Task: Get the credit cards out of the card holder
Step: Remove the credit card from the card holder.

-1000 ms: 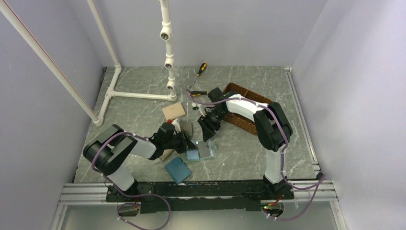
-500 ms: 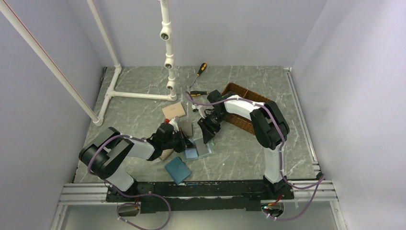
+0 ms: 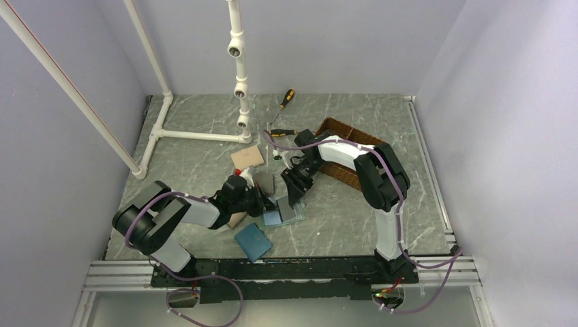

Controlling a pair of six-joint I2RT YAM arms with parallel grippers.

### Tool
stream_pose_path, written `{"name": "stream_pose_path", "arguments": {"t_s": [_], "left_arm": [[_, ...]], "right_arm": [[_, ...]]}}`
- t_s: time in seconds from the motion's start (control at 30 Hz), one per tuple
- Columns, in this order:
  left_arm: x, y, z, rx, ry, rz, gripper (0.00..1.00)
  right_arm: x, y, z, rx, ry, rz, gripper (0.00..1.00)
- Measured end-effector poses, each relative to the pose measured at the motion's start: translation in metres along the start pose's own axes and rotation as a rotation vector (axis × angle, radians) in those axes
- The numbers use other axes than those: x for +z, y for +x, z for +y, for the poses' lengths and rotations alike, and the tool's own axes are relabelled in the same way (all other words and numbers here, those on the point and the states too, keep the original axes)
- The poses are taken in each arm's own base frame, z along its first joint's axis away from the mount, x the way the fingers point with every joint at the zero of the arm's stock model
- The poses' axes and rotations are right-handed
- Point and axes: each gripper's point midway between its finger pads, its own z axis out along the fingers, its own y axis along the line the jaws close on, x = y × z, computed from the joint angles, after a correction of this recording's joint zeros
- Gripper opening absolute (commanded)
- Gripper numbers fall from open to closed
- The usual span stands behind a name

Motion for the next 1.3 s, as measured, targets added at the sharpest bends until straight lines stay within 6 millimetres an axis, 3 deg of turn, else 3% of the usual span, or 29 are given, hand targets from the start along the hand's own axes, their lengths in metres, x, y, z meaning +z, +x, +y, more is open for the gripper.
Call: {"name": "stream_pose_path", "arguments": {"t_s": [0.73,0.8,0.87,0.93,1.1,1.2,1.3], "left_arm": [[-0.002,-0.003,0.002,0.002,-0.013,-0.025,0.0],[-0.003,-0.004,0.003,0.001,-0.017,-0.03,0.0],[-0.004,-0.004,0.003,0.002,-0.019,-0.036,0.0],[-0.005,-0.004,0.004,0.001,-0.022,-0.037,0.13],[-0.01,-0.009,0.002,-0.004,-0.022,-0.053,0.51],[-0.019,-0.019,-0.005,-0.001,-0.011,-0.086,0.65],[-0.034,-0.03,-0.009,-0.001,-0.023,-0.127,0.69]], "right_arm": [[0.003,-0.002,0.013,0.033,-0.079,-0.017,0.31],[0.005,-0.001,0.011,0.051,-0.083,-0.012,0.26],[0.008,0.0,0.01,0.072,-0.086,-0.005,0.12],[0.011,0.002,0.007,0.096,-0.087,0.002,0.0],[0.009,0.0,0.008,0.147,-0.105,-0.012,0.0],[0.006,-0.002,0.007,0.162,-0.114,-0.027,0.0],[-0.003,-0.005,0.002,0.181,-0.112,-0.056,0.0]]}}
